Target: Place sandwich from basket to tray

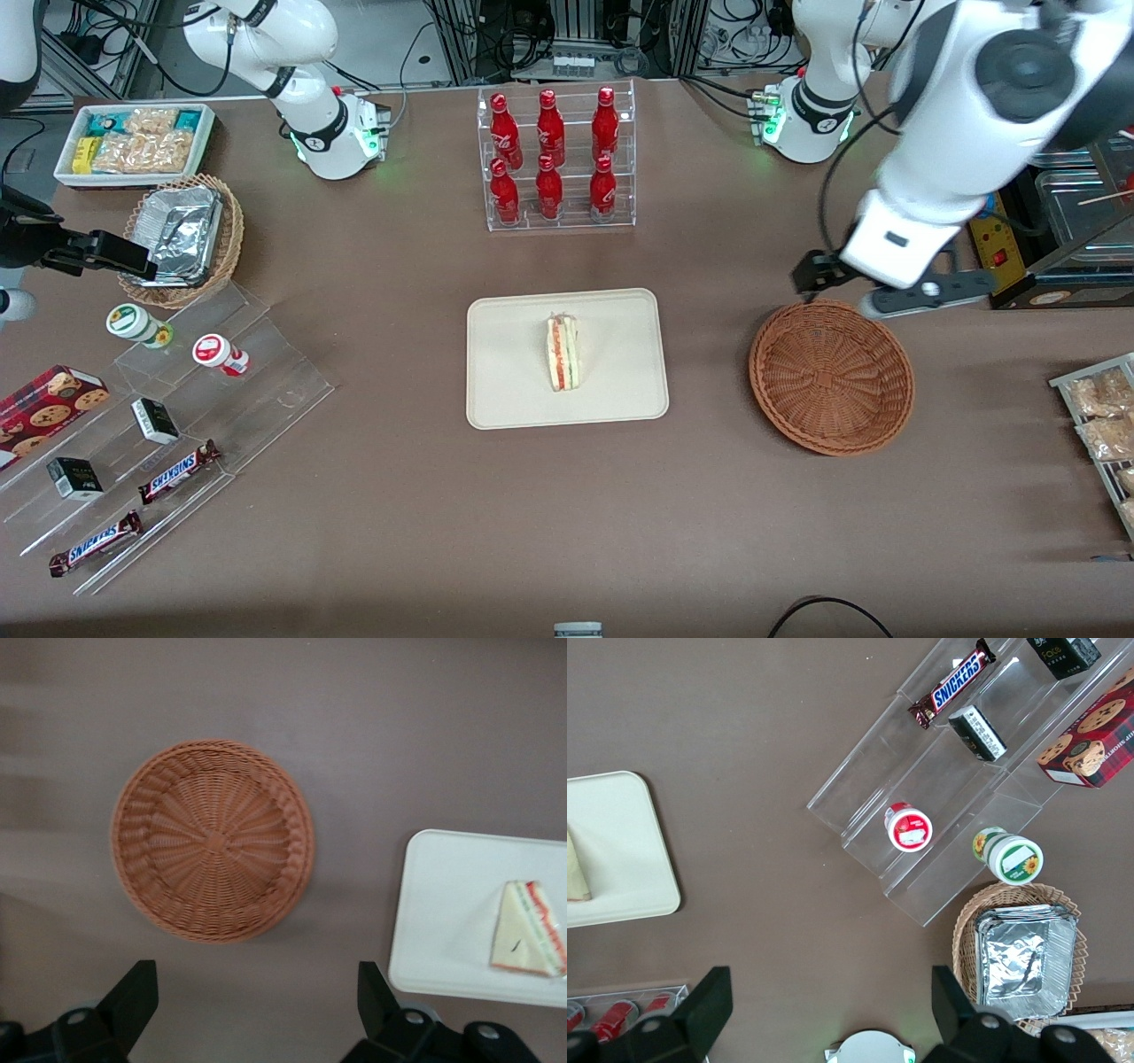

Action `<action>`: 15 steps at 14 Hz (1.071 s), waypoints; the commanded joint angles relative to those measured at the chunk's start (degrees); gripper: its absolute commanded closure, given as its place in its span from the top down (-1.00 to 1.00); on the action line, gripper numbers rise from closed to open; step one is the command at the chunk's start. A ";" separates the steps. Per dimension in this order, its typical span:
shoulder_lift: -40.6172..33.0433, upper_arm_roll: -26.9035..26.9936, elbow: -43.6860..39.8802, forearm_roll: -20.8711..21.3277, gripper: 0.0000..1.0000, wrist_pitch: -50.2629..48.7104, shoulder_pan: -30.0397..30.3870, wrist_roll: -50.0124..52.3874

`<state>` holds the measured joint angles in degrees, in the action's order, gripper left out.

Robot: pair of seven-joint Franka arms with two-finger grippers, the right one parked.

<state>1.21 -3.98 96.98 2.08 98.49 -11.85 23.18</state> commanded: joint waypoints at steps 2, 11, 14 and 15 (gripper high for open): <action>-4.10 -0.42 1.98 -2.34 0.98 -3.03 5.95 -12.07; -4.73 -0.15 -0.03 -2.00 0.98 -3.74 12.64 -19.23; -3.23 -0.15 -2.93 -1.47 0.98 -4.18 12.38 -19.05; -3.23 0.02 -3.11 -1.47 0.98 -4.18 12.47 -19.05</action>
